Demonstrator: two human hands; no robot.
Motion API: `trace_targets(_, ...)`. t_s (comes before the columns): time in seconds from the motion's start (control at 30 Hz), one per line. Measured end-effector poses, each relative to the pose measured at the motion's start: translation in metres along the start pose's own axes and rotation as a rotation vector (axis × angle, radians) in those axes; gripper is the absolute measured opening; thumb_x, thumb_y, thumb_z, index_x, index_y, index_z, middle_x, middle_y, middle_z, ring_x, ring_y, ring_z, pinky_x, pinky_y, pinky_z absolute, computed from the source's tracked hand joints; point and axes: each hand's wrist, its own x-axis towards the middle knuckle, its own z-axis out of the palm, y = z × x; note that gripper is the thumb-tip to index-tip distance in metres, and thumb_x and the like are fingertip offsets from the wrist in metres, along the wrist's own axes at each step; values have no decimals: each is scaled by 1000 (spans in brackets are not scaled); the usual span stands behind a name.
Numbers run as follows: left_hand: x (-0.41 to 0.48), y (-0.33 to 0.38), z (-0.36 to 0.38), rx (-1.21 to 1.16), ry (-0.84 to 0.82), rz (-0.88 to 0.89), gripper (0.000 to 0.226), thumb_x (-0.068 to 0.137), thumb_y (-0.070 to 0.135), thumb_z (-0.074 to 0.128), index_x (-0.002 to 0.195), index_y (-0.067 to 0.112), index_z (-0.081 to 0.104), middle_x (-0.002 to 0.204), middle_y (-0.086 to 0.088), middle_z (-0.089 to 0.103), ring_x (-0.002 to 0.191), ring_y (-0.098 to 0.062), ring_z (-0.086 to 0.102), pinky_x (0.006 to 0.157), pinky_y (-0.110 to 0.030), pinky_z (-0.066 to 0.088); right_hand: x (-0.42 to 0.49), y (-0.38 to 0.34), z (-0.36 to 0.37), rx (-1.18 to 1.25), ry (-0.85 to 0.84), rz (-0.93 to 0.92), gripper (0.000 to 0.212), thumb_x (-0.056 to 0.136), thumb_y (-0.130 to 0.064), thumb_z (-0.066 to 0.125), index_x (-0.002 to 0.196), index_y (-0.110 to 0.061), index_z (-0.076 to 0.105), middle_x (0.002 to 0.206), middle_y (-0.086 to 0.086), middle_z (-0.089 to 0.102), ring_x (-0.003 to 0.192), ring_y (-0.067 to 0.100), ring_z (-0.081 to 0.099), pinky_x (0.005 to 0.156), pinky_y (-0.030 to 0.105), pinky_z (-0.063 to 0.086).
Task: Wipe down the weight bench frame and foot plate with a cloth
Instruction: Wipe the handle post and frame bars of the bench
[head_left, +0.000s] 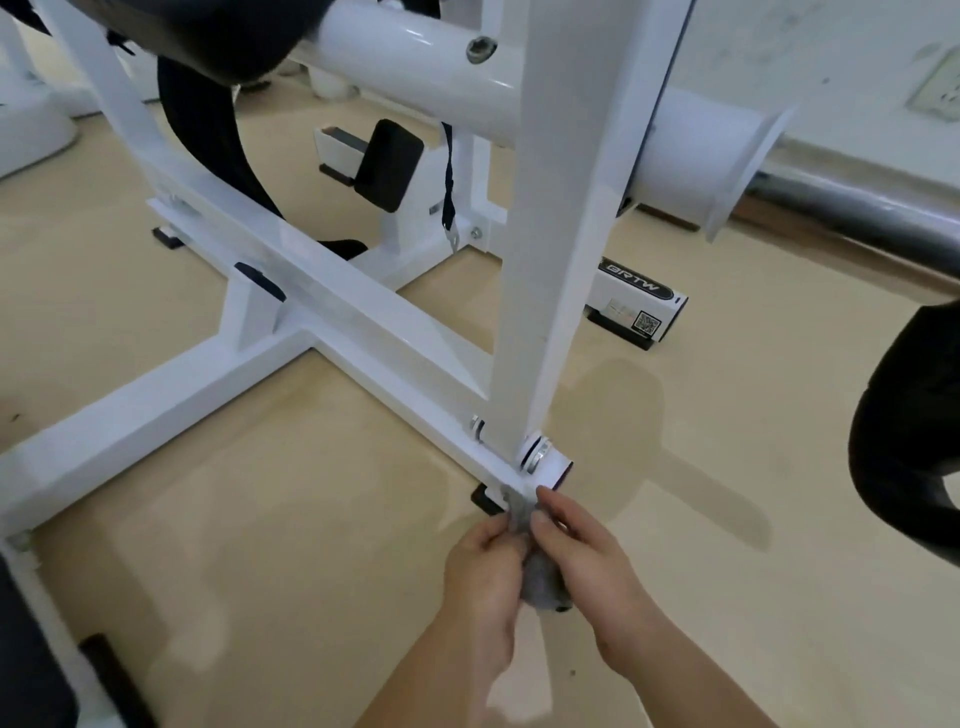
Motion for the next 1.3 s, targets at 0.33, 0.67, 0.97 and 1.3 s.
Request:
trace_targets(0.33, 36, 18, -7, 270, 252, 125, 25, 89, 5, 58, 98, 26, 68, 98, -8, 73, 84, -26, 65, 86, -39, 56, 43, -7, -18, -198, 517, -285, 24, 95, -36, 65, 111, -28, 48, 97, -5, 68, 89, 19, 67, 75, 34, 53)
trace_targets(0.67, 46, 1, -37, 362, 238, 153, 40, 93, 10, 53, 129, 25, 57, 117, -2, 66, 103, -24, 66, 89, -33, 54, 71, 43, 20, -763, 252, -413, 63, 109, -26, 34, 163, -12, 6, 171, -3, -11, 156, 13, -18, 122, 24, -7)
trace_targets(0.97, 48, -2, -47, 338, 212, 50, 51, 94, 7, 51, 142, 26, 47, 123, -1, 62, 118, -28, 63, 108, -48, 50, 95, 27, -9, -947, 108, -342, 72, 108, -41, 36, 163, -13, -2, 170, -1, -11, 157, 16, -12, 127, 35, -5)
trace_targets(1.3, 39, -4, -47, 352, 239, 115, 41, 97, 10, 49, 137, 18, 53, 119, -11, 67, 97, -24, 66, 94, -33, 52, 46, 89, 24, -1025, 273, -803, 49, 94, -11, 48, 143, -6, 50, 151, 11, 50, 146, 29, 37, 123, 31, 14)
